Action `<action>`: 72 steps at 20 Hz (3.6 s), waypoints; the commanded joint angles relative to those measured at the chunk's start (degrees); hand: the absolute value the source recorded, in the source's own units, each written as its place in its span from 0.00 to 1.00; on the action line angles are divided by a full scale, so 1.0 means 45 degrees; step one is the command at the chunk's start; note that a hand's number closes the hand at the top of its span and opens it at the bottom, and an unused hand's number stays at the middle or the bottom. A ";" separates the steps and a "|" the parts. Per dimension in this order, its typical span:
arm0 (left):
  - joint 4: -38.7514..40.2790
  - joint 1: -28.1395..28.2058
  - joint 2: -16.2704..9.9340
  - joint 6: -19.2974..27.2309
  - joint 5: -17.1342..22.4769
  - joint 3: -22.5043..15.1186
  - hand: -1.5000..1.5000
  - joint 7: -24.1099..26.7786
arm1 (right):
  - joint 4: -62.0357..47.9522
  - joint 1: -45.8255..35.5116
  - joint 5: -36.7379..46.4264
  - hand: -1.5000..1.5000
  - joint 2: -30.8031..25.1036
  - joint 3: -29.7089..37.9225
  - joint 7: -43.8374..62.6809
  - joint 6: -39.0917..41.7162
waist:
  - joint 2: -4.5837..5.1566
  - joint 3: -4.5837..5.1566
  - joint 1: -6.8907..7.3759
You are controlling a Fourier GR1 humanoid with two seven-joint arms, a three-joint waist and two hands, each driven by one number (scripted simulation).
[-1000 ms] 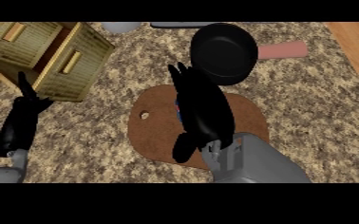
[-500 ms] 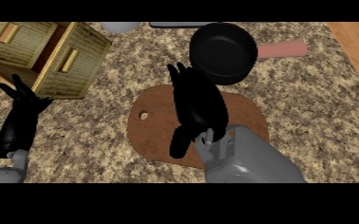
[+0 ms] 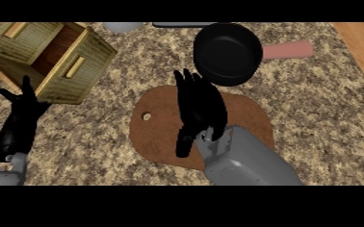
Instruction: Pick the can from the cutting board and place it in the pot
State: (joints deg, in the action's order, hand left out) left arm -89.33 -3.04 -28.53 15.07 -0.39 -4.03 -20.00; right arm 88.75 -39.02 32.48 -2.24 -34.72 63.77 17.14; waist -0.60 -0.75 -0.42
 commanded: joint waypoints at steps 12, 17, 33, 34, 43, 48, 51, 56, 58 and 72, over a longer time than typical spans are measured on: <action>0.0491 0.0485 0.0439 -0.0461 0.0077 0.0143 0.50 -0.0663 | -0.1909 -0.0240 0.0679 0.00 0.0486 0.0535 0.1344 0.0440 | 0.0128 0.0175 0.0240; 0.1714 -0.0665 0.0826 -0.0344 -0.0189 0.0229 0.50 -0.0446 | -0.2126 -0.0454 0.0287 0.00 0.0488 0.0265 0.1449 0.0409 | 0.0169 0.0182 0.0068; 0.1106 -0.0456 0.0916 -0.0725 -0.0442 0.0606 0.50 -0.0935 | -0.4153 -0.0032 0.0506 0.00 0.0491 0.0611 -0.0355 -0.0830 | 0.0148 0.0169 0.0140; 0.1311 -0.0222 0.1046 -0.0695 -0.0408 0.0741 0.50 -0.0293 | -0.4039 -0.0172 0.0608 0.00 0.0491 0.1056 -0.0328 -0.0535 | 0.0142 0.0174 0.0104; 0.1388 -0.0449 0.0951 -0.1087 -0.0433 0.1011 0.50 -0.0777 | -0.4776 -0.0286 0.2092 1.00 0.0298 -0.0018 -0.2215 -0.1442 | 0.0166 0.0168 0.0153; 0.0851 0.0132 0.1029 -0.1133 -0.0456 0.1170 0.50 -0.0535 | -0.4847 -0.1138 0.2880 1.00 0.0195 0.0326 -0.2447 -0.1618 | 0.0149 0.0168 0.0226; 0.1311 -0.0468 0.1015 -0.1327 -0.0477 0.1272 0.50 -0.0581 | -0.4019 -0.0454 0.3686 1.00 0.0251 -0.0273 -0.1870 -0.1873 | 0.0130 0.0170 0.0048; 0.0529 0.0402 0.0942 -0.0890 -0.0556 0.1523 0.50 -0.0621 | -0.3218 0.0739 0.1236 1.00 -0.6269 0.2455 -0.7975 -0.0786 | 0.0254 0.0088 -0.0710; 0.0345 0.0784 0.1090 -0.0839 -0.0508 0.1517 0.50 -0.0427 | -0.3665 0.0851 0.1000 1.00 -0.7753 0.3187 -0.9574 -0.0902 | 0.0344 0.0082 -0.0683; 0.0284 0.0580 0.1444 -0.0913 -0.0754 0.1129 0.50 -0.0771 | -0.5585 -0.0063 -0.3742 1.00 -1.0756 0.9620 -1.8200 -0.2670 | 0.0182 0.0132 -0.0012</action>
State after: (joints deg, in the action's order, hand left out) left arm -90.92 -2.18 -24.25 11.13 -2.99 3.59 -20.97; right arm 65.09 -37.78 21.30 -50.75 2.45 -11.60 6.28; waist -0.25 -0.96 -1.26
